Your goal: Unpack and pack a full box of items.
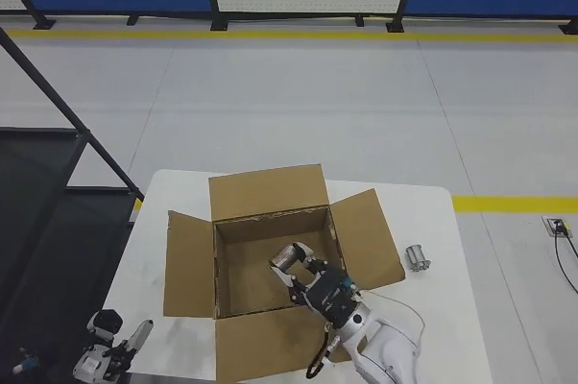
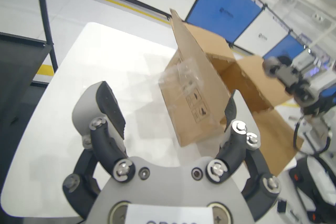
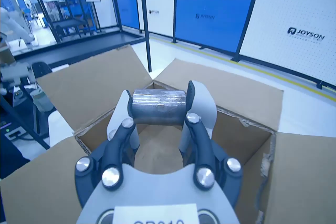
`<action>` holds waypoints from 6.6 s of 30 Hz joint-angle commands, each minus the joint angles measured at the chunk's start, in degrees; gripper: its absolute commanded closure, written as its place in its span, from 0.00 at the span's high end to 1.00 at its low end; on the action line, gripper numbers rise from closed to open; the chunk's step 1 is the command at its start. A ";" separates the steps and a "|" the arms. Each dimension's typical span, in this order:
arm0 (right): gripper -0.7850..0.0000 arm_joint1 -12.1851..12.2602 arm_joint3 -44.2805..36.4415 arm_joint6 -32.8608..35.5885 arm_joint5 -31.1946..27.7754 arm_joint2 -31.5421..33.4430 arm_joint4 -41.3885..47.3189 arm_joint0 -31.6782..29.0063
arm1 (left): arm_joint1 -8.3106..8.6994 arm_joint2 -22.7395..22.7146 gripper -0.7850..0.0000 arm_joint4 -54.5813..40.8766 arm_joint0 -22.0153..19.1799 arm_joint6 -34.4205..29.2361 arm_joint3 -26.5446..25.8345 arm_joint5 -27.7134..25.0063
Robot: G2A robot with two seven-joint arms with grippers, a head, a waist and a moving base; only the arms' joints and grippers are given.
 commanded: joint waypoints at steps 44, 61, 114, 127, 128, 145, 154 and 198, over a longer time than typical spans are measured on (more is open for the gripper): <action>0.00 3.16 -9.58 -16.78 -0.49 12.89 4.81 -14.43 | 1.09 20.84 0.00 50.87 -8.56 11.67 8.08 8.72; 0.00 3.74 -10.72 -15.24 1.10 11.66 3.96 -14.70 | 1.43 27.59 0.00 50.14 -13.89 9.96 11.48 8.16; 0.00 6.23 -13.95 8.45 15.07 28.26 8.19 -27.41 | 3.19 8.26 0.00 30.47 -1.87 23.64 3.08 15.68; 0.00 6.45 -10.42 17.18 13.38 28.84 11.85 -23.94 | 3.21 6.43 1.00 23.46 0.50 21.05 -0.97 12.02; 0.00 6.45 -10.42 17.18 13.38 28.84 11.85 -23.94 | 3.21 6.43 1.00 23.46 0.50 21.05 -0.97 12.02; 0.00 6.75 10.67 23.80 15.07 24.98 9.91 -7.85 | 3.21 6.43 1.00 23.46 0.50 21.05 -0.97 12.02; 0.00 6.77 15.31 23.18 16.45 24.14 10.73 -4.30 | 3.21 6.43 1.00 23.46 0.50 21.05 -0.97 12.02; 0.63 7.90 10.73 21.95 16.61 26.88 13.35 -8.66 | 3.21 6.43 1.00 23.46 0.50 21.05 -0.97 12.02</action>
